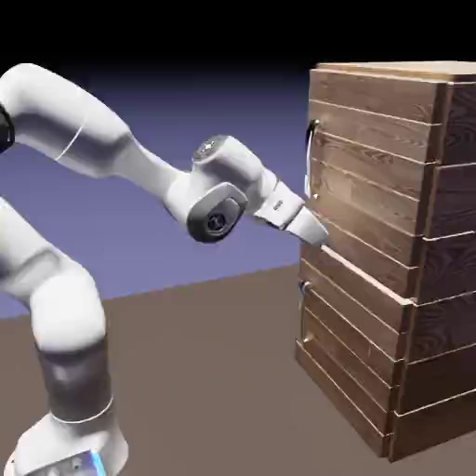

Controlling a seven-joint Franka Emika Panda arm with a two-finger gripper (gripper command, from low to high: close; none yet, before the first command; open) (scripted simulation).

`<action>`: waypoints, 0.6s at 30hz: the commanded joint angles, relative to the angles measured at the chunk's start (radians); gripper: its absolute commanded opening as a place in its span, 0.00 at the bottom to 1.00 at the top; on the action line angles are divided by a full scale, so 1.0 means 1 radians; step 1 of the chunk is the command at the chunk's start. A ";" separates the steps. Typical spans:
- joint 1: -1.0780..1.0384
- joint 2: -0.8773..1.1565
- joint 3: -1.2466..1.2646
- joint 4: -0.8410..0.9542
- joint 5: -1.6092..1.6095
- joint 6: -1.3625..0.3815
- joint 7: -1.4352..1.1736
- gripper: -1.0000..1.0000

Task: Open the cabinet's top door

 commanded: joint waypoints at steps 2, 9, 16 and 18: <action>-0.048 -0.024 -0.001 0.017 0.087 -0.009 0.014 0.50; -0.192 -0.102 0.025 0.069 0.392 -0.035 0.088 0.50; -0.252 -0.153 0.142 0.088 0.696 -0.047 0.250 0.50; -0.270 -0.168 0.175 0.093 0.783 -0.051 0.296 0.50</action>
